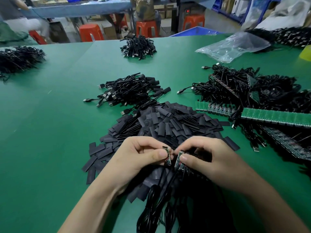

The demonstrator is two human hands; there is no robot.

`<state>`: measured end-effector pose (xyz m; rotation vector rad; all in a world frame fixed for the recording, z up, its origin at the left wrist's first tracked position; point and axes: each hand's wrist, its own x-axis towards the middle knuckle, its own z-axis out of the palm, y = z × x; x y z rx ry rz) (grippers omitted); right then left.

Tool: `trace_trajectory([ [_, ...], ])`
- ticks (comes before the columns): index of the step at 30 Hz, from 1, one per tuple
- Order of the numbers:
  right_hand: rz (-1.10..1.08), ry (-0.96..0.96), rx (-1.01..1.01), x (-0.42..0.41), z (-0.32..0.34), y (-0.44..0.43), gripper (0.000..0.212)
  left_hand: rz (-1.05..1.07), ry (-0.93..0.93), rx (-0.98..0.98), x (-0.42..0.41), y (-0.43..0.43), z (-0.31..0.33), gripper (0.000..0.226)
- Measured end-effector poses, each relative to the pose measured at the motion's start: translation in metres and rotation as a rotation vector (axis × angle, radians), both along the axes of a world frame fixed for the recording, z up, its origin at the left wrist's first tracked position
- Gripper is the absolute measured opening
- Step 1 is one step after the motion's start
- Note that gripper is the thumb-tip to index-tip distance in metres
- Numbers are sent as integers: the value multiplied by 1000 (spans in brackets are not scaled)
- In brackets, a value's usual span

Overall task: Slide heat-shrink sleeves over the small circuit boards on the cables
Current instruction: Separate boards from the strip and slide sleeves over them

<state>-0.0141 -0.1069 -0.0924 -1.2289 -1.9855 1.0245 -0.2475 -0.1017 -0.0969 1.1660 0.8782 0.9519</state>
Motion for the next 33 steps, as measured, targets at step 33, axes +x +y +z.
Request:
trace_trajectory([
  [33, -76, 957, -516, 3, 16, -1, 36, 587, 773, 732, 14, 9, -31, 21],
])
